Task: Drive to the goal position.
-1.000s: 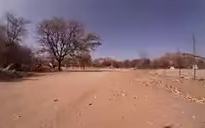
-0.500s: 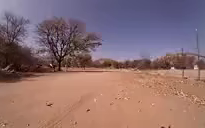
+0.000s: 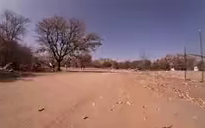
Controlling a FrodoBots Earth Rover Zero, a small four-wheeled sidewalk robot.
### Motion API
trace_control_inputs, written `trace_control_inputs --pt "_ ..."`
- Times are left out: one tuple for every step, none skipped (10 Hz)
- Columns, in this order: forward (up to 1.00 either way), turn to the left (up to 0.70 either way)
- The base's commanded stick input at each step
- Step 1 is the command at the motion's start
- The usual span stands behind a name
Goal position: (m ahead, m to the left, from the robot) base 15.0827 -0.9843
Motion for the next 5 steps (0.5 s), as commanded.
trace_control_inputs --pt "0.50 0.00" --pt "0.50 0.00" --pt "0.50 0.00" --pt "0.50 0.00" --pt "0.50 0.00"
